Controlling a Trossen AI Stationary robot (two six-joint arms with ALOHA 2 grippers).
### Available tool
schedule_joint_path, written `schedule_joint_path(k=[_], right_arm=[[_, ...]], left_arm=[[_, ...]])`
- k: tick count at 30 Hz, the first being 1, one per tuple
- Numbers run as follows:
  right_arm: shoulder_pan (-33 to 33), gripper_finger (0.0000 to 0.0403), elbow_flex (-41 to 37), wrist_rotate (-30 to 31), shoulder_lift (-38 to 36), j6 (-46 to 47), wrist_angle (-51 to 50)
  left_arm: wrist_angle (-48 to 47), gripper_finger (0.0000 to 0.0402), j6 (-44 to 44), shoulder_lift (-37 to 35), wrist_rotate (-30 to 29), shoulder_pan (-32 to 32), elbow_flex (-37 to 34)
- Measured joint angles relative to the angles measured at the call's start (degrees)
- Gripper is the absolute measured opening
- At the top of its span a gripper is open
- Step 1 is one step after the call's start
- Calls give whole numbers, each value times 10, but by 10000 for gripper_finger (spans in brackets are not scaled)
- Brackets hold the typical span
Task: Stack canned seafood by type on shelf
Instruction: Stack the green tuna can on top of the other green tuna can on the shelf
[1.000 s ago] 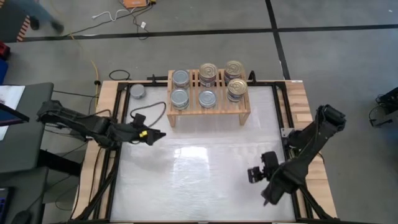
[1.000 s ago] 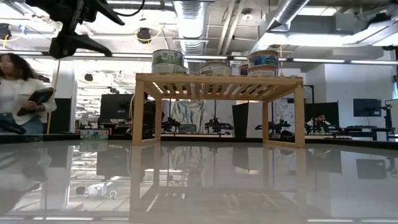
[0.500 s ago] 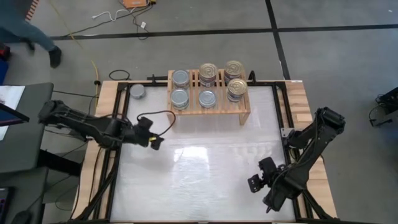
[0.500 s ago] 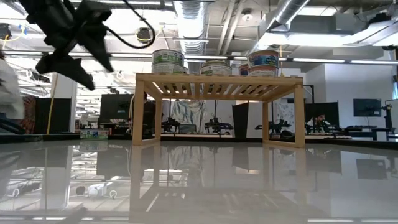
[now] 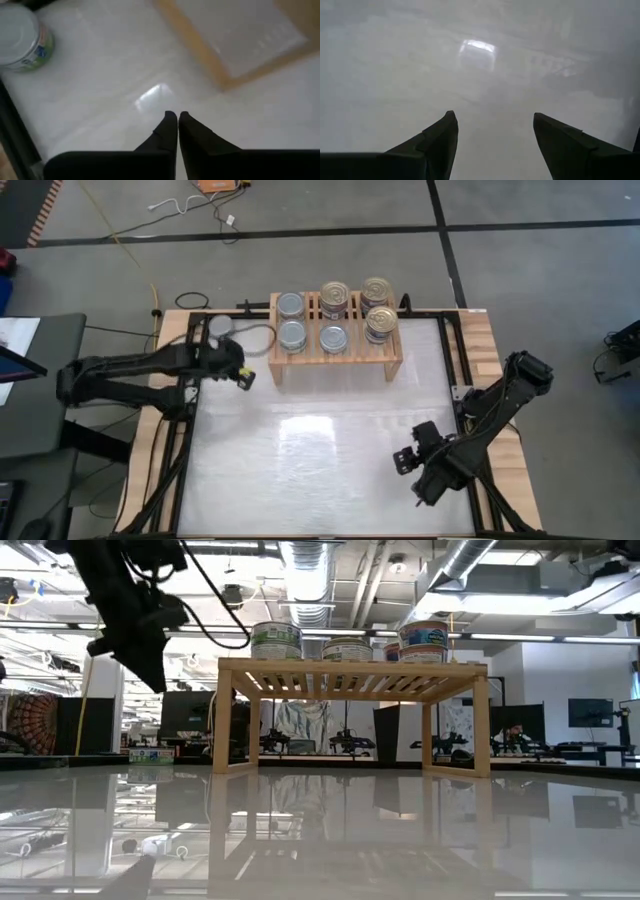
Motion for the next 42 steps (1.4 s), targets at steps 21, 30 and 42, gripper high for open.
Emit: schedule_joint_path(k=[21,30,42], right_arm=[[-124,281,0,0,0,-46,-5],[-137,281,0,0,0,-71,-5],[-136,281,0,0,0,-71,-4]], left_arm=[[108,0,278,147,172,449,45],[71,0,202,311,153,496,152],[78,0,180,397,102,514,198]])
